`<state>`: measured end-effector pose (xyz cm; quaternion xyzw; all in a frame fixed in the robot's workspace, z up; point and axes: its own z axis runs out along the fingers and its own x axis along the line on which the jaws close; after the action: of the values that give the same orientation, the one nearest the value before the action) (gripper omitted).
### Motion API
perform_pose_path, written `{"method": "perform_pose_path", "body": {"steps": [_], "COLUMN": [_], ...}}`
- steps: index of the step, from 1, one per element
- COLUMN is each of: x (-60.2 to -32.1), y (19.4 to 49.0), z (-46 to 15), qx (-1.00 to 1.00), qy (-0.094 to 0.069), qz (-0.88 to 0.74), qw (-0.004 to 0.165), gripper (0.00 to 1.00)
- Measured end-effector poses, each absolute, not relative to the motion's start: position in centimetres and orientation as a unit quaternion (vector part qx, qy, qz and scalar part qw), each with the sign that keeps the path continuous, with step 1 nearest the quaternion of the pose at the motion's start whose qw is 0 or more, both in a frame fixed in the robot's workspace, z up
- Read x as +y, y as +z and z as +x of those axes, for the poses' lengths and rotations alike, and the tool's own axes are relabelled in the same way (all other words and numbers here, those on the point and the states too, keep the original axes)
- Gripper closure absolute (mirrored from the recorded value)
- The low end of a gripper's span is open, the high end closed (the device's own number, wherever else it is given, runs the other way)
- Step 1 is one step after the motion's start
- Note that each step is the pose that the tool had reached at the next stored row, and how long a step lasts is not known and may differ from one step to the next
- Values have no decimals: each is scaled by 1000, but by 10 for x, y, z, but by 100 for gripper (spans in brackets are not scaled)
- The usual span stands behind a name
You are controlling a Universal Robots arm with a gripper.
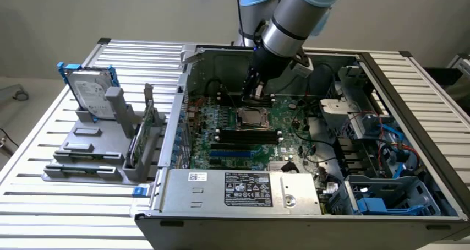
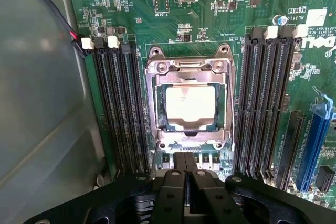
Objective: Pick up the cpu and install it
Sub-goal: 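Close the cpu cover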
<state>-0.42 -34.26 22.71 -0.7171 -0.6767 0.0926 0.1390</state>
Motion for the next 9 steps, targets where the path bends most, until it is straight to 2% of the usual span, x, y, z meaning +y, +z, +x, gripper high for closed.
{"method": "perform_pose_path", "body": {"steps": [9], "x": [-343], "y": [213], "z": [-8], "qx": [-677], "qy": [94], "qz": [-717], "qw": [138], "gripper": [89]}}
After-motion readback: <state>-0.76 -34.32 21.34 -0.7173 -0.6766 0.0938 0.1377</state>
